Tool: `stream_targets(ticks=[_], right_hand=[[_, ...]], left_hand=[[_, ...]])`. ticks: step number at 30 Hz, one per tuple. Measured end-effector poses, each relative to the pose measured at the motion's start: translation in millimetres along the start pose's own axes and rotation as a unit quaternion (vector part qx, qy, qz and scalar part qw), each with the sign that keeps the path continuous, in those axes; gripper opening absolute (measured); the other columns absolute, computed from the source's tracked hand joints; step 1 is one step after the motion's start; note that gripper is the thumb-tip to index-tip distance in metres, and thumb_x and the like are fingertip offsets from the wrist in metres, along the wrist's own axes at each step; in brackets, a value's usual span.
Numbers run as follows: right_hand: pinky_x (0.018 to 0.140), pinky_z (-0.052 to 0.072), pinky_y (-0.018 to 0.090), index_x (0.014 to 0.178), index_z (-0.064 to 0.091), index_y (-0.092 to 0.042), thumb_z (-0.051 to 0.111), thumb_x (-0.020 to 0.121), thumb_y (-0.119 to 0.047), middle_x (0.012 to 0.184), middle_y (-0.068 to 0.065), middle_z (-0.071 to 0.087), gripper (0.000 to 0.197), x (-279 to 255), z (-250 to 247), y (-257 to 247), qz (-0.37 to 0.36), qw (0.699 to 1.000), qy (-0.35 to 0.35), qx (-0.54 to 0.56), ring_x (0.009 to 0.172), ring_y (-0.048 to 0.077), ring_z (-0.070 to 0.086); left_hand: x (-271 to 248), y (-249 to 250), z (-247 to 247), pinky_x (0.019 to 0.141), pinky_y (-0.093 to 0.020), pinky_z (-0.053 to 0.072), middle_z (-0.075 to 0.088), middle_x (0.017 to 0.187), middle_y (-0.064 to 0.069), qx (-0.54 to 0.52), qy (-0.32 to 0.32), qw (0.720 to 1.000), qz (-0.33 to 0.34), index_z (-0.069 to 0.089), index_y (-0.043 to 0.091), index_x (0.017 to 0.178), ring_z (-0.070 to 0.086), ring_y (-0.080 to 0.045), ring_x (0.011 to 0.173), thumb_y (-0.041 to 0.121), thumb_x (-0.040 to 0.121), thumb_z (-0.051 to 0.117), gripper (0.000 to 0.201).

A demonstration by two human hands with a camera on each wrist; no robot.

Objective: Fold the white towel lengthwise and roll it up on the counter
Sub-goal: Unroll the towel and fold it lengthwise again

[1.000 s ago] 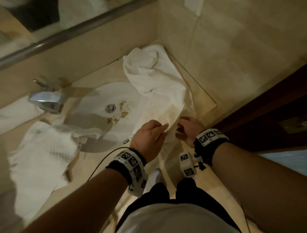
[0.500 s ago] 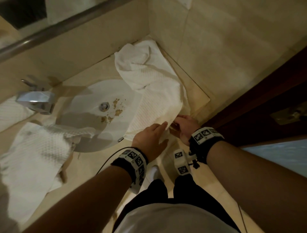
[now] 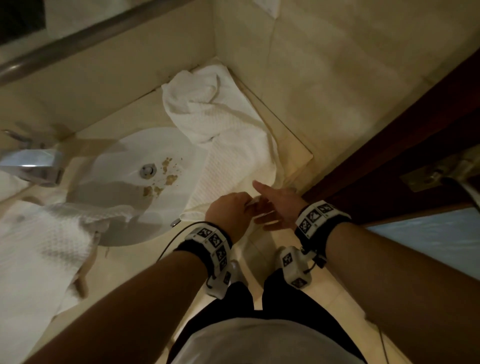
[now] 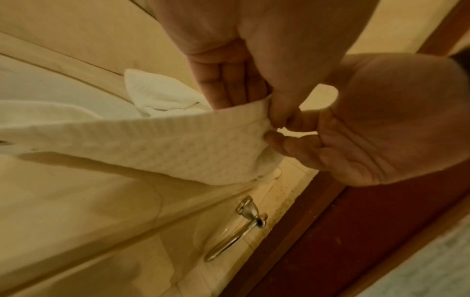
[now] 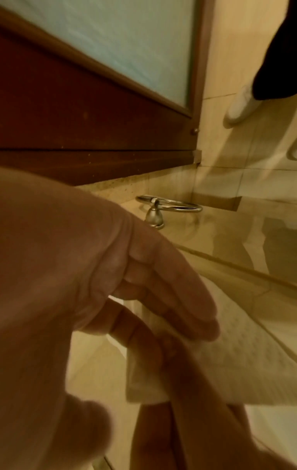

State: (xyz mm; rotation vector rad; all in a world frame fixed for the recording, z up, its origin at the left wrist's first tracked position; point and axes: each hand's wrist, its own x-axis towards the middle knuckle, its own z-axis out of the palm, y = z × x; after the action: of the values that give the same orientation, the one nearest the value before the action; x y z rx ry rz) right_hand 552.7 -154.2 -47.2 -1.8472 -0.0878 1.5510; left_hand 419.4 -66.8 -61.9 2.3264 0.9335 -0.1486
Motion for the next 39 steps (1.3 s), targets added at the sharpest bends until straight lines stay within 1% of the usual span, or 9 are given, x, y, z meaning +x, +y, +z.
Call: stream_targets(ticks=[4,8,11,16,19,23,30,33,39], right_hand=[[0.073,0.058,0.035,0.090,0.066,-0.012,0.064,0.092,-0.036,0.100,0.014,0.074,0.025,7.7,-3.1,10.6,0.015,0.999,0.048,0.021,0.090,0.026,0.072],[0.084,0.058,0.041,0.086,0.060,-0.008,0.058,0.092,-0.013,0.084,0.013,0.068,0.008,12.1,-8.6,26.9,0.024,0.992,0.091,0.082,0.082,0.025,0.067],[0.070,0.058,0.034,0.100,0.061,-0.002,0.057,0.095,-0.006,0.090,0.016,0.068,0.008,13.2,-10.9,36.7,0.029,0.988,0.073,0.130,0.078,0.024,0.067],[0.060,0.053,0.028,0.103,0.058,-0.005,0.061,0.095,-0.007,0.086,0.011,0.064,0.008,24.3,-10.0,47.0,0.044,0.985,0.072,0.150,0.070,0.017,0.064],[0.058,0.053,0.028,0.101,0.058,-0.004,0.061,0.095,-0.004,0.083,0.012,0.065,0.006,29.3,-13.8,55.2,0.059,0.984,0.078,0.150,0.069,0.018,0.063],[0.065,0.051,0.030,0.093,0.054,-0.007,0.060,0.096,-0.004,0.081,0.012,0.063,0.008,32.2,-22.6,64.1,0.075,0.983,0.080,0.144,0.070,0.019,0.063],[0.059,0.052,0.035,0.090,0.060,-0.003,0.067,0.090,-0.012,0.073,0.014,0.065,0.011,32.9,-54.3,71.4,0.070,0.986,0.138,-0.067,0.064,0.024,0.064],[0.071,0.059,0.052,0.085,0.065,0.001,0.069,0.083,-0.021,0.074,0.017,0.070,0.023,37.2,-81.5,66.3,0.088,0.959,0.165,-0.215,0.076,0.034,0.071],[0.087,0.056,0.045,0.081,0.060,-0.012,0.062,0.086,-0.040,0.084,0.008,0.059,0.029,57.2,-115.3,60.7,0.103,0.883,0.165,-0.427,0.085,0.033,0.063]], left_hand=[[-3.2,11.9,13.9,0.076,-0.036,0.055,0.067,0.095,0.001,-0.041,-0.010,0.999,-0.005,0.064,0.023,0.100,0.065,-0.021,0.086,0.040,0.098,0.056,0.019],[-12.0,4.0,30.9,0.081,-0.036,0.058,0.069,0.101,0.010,-0.164,-0.061,0.984,-0.015,0.061,0.033,0.102,0.066,-0.012,0.089,0.048,0.090,0.064,0.020],[-15.1,-17.2,31.7,0.090,-0.032,0.053,0.065,0.113,0.010,-0.170,-0.061,0.983,-0.020,0.063,0.031,0.110,0.062,-0.012,0.101,0.037,0.087,0.067,0.024],[-19.4,-67.2,26.1,0.102,-0.040,0.041,0.050,0.126,0.005,0.009,0.042,0.998,-0.037,0.057,0.033,0.119,0.048,-0.021,0.117,0.040,0.082,0.067,0.039],[-19.7,-91.4,20.5,0.106,-0.045,0.039,0.043,0.133,-0.001,0.096,0.006,0.989,-0.112,0.047,0.030,0.131,0.043,-0.028,0.122,0.048,0.080,0.067,0.058],[-17.9,-112.8,16.2,0.099,-0.046,0.048,0.044,0.126,-0.001,0.103,-0.072,0.980,-0.152,0.048,0.031,0.125,0.051,-0.028,0.112,0.055,0.084,0.065,0.050],[-12.7,-97.4,20.0,0.091,-0.034,0.052,0.064,0.106,0.002,0.053,-0.214,0.966,-0.135,0.064,0.026,0.099,0.061,-0.021,0.096,0.034,0.083,0.076,0.021],[-13.9,-78.5,32.5,0.088,-0.030,0.054,0.073,0.096,0.003,0.025,-0.326,0.941,-0.086,0.074,0.021,0.096,0.066,-0.015,0.087,0.039,0.084,0.079,0.022],[-9.7,-60.7,43.2,0.089,-0.036,0.057,0.068,0.096,0.008,-0.023,-0.347,0.932,-0.102,0.071,0.024,0.105,0.066,-0.015,0.090,0.051,0.092,0.065,0.031]])
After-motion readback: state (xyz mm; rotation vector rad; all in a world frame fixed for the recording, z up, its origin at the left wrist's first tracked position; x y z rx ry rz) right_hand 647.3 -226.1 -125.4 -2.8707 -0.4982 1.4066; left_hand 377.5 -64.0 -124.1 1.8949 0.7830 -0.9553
